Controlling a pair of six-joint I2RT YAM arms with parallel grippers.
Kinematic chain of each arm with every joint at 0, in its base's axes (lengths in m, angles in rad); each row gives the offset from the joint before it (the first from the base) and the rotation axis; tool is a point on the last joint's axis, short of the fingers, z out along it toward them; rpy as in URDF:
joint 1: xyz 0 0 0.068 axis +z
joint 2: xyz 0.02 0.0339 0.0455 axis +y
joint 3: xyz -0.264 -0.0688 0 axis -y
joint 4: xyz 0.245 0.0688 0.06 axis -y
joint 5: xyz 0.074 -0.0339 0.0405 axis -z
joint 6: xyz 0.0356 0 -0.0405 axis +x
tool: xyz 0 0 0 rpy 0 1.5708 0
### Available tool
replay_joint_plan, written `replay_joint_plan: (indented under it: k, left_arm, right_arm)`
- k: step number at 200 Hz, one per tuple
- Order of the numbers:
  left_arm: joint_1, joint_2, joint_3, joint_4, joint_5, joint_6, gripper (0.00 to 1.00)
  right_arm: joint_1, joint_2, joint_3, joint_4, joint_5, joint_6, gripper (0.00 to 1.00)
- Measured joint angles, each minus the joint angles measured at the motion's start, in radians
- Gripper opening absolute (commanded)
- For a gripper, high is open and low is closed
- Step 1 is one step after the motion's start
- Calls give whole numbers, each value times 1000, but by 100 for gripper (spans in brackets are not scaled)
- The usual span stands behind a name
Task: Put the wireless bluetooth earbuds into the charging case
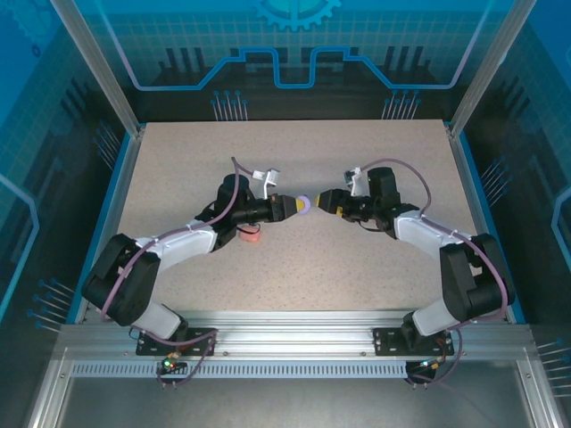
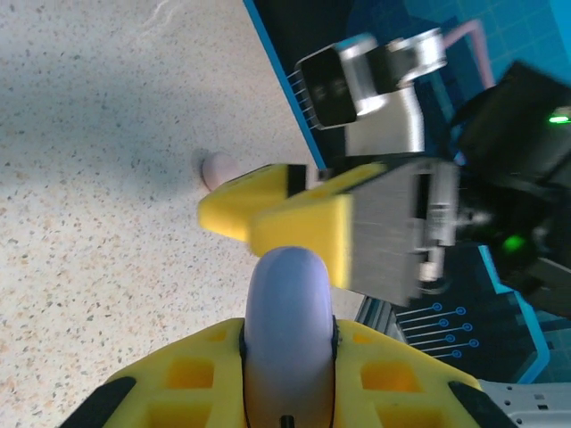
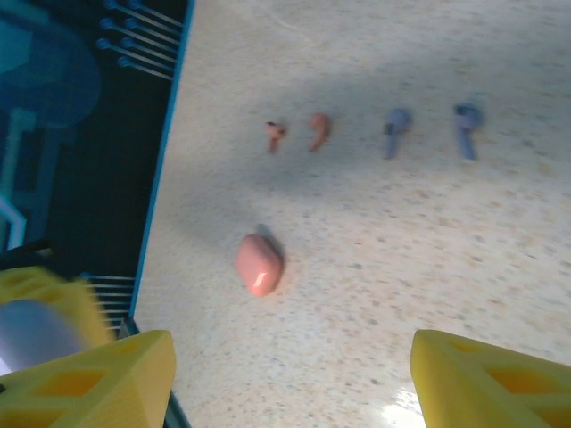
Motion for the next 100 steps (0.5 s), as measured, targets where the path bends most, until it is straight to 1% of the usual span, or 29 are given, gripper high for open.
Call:
replay_joint_plan:
  k: [36,80,100]
  left_arm:
    - [0,-16,0,18,0,0,0]
    - [0,-16,0,22,0,0,0]
    - [0,-16,0,22,0,0,0]
  right_arm:
    - [-17,-21,-30,-30,2,3,71]
    - [-15,-169,-31,-39,-20,4,72]
    - [4,-197,-14,-49,-19,6,72]
